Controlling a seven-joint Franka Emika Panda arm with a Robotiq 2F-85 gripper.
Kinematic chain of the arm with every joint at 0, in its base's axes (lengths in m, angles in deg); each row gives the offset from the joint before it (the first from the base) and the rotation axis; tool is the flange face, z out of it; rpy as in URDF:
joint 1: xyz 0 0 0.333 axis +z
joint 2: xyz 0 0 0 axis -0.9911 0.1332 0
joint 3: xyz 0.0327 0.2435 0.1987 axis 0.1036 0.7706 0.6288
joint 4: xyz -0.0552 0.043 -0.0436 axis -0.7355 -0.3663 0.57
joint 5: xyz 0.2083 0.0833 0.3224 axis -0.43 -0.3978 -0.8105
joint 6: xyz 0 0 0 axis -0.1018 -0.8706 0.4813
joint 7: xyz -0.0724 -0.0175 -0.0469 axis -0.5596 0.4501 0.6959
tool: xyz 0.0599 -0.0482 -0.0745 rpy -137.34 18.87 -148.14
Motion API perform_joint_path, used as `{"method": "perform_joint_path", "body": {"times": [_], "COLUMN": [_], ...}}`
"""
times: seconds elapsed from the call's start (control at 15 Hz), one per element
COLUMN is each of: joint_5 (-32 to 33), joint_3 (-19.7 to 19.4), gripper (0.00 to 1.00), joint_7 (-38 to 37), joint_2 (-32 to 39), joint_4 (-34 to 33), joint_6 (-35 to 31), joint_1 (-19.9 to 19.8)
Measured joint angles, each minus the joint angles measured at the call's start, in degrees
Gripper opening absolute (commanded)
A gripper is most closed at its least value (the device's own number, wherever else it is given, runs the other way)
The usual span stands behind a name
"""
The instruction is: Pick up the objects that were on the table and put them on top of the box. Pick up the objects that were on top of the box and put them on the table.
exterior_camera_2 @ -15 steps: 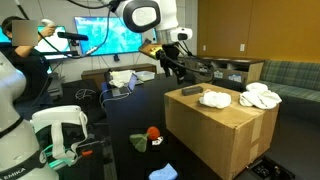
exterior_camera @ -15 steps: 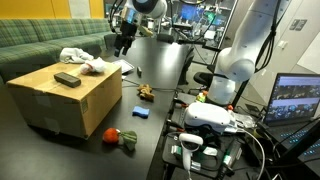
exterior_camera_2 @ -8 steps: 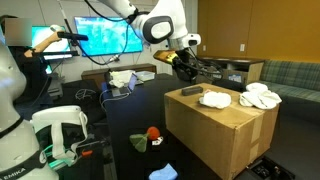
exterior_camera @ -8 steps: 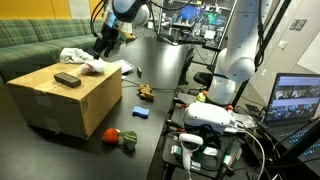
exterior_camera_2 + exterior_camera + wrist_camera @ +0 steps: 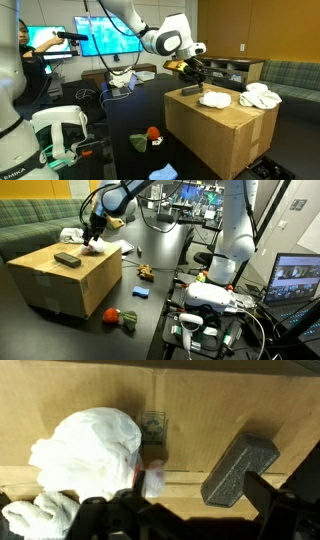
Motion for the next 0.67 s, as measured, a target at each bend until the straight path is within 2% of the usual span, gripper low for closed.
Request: {"method": "perform_joint_path", "body": {"times": [0.67], "joint_5": [12.8], "joint_3": [-3.0], "gripper": [1.0], "joint_7": [-8.3], "joint_2": [3.9], "joint_4": [-3.9], "joint_6": [-1.8], "joint_1": [1.4]}}
